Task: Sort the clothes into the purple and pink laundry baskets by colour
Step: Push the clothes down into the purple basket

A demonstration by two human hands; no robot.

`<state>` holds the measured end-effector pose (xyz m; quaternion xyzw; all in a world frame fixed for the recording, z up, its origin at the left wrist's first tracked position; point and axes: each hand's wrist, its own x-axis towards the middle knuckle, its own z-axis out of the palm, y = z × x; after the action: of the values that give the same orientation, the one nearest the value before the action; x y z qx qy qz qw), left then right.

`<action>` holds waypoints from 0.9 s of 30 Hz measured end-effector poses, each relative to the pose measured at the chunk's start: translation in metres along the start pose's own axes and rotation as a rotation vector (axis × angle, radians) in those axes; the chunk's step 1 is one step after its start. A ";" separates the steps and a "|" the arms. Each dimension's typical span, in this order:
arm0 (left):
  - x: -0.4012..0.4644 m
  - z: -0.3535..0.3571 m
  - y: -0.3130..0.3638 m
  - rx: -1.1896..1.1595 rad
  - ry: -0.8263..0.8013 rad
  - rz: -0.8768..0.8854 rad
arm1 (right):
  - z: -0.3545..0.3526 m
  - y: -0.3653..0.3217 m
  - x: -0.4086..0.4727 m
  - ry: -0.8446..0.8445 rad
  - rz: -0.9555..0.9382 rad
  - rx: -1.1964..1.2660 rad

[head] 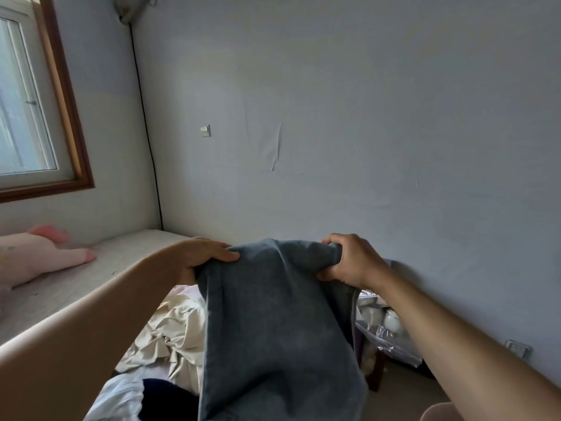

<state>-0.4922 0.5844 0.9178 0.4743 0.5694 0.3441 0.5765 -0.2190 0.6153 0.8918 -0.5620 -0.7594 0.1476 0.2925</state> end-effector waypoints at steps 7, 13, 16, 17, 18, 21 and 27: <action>0.007 0.013 -0.001 0.511 0.186 0.122 | -0.015 -0.009 -0.006 0.101 0.137 0.089; 0.013 0.062 -0.012 1.437 0.434 0.417 | -0.017 -0.010 -0.007 0.068 0.216 0.281; 0.013 0.078 -0.008 1.354 0.426 0.444 | -0.016 -0.008 -0.006 0.047 0.228 0.350; 0.012 0.079 -0.006 1.332 0.448 0.445 | -0.015 -0.006 -0.006 0.043 0.228 0.365; 0.012 0.080 -0.004 1.333 0.465 0.448 | -0.014 -0.003 -0.006 0.045 0.226 0.364; 0.012 0.083 -0.003 1.340 0.471 0.435 | -0.012 0.001 -0.008 0.082 0.189 0.114; 0.017 0.084 -0.004 1.323 0.443 0.398 | 0.017 -0.020 -0.032 -0.063 -0.187 -0.569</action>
<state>-0.4083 0.5860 0.9004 0.7376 0.6647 0.1141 -0.0334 -0.2390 0.5805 0.8805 -0.5440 -0.8276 -0.0815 0.1117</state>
